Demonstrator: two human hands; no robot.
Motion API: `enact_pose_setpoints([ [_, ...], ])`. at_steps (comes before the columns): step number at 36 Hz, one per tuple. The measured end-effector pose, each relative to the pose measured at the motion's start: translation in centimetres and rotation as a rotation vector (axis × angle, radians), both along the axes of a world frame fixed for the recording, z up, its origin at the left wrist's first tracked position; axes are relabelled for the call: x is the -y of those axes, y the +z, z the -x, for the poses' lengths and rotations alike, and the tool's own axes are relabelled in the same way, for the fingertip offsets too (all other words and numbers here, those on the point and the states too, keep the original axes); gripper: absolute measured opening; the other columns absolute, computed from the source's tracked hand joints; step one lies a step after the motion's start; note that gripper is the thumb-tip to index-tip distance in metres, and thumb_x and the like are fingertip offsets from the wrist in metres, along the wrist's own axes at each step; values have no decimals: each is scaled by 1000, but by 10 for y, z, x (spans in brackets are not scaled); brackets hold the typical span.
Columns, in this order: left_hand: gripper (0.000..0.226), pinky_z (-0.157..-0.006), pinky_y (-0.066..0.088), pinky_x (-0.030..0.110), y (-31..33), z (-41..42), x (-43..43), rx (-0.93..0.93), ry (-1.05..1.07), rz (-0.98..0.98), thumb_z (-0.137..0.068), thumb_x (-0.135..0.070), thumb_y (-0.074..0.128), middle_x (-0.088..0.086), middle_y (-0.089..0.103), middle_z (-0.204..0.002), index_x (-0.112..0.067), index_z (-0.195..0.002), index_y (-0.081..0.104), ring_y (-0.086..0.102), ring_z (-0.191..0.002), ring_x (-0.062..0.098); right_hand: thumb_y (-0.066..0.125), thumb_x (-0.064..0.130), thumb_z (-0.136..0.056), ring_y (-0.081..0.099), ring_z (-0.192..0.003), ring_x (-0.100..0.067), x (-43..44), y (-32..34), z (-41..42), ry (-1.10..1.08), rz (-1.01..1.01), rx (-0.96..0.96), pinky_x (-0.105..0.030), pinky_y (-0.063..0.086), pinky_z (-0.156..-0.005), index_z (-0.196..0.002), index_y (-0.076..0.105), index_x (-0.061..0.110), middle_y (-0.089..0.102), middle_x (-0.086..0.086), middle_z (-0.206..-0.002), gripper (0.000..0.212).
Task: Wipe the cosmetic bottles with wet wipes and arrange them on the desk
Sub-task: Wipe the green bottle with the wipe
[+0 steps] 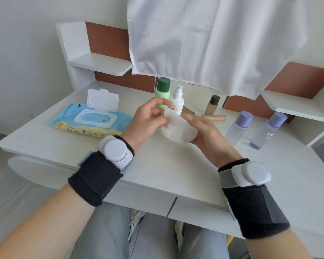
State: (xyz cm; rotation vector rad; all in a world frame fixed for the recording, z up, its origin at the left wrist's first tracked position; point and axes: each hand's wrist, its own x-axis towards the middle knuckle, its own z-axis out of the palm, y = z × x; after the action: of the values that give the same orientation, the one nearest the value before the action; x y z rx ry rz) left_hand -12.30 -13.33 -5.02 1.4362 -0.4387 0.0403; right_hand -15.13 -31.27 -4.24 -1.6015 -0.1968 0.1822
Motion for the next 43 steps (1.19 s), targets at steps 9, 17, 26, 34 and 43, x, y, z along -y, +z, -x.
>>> enact_pose_setpoints([
  [9,28,-66,49,27,-5,-2,0,10,-63,-76,-75,-2,67,4,70,-86,-17,-99,63,59,-72,18,69,18,-89,66,-93,-31,-3,-5,0,-17,109,-21,-42,51,-81,-114,63,-6,67,-27,-110,35],
  [17,14,-56,39,22,-6,-13,-6,136,397,6,-77,-16,70,-9,59,-81,-25,-83,60,44,-55,9,62,9,-94,70,-96,-28,-1,-9,-6,-206,15,7,-42,58,-85,-121,62,3,72,-16,-109,28],
  [26,36,-78,43,21,14,-29,-3,236,583,-154,-76,-37,68,-10,54,-103,-29,-107,51,48,-77,10,64,6,-90,66,-104,-34,2,-13,-13,-391,-44,91,-46,56,-90,-116,62,0,69,-20,-112,27],
  [34,34,-86,45,29,39,-52,2,300,507,-540,-86,-38,66,-2,65,-107,-18,-113,63,58,-96,16,60,6,-94,64,-109,-35,1,-19,-17,-360,-48,95,-46,57,-89,-120,55,-5,64,-25,-119,29],
  [43,29,-90,47,31,50,-38,-1,312,410,-547,-85,-32,69,3,67,-104,-15,-109,69,60,-93,16,57,10,-97,65,-107,-28,-2,-12,-10,-447,-106,154,-39,57,-90,-117,56,-2,68,-12,-109,24],
])
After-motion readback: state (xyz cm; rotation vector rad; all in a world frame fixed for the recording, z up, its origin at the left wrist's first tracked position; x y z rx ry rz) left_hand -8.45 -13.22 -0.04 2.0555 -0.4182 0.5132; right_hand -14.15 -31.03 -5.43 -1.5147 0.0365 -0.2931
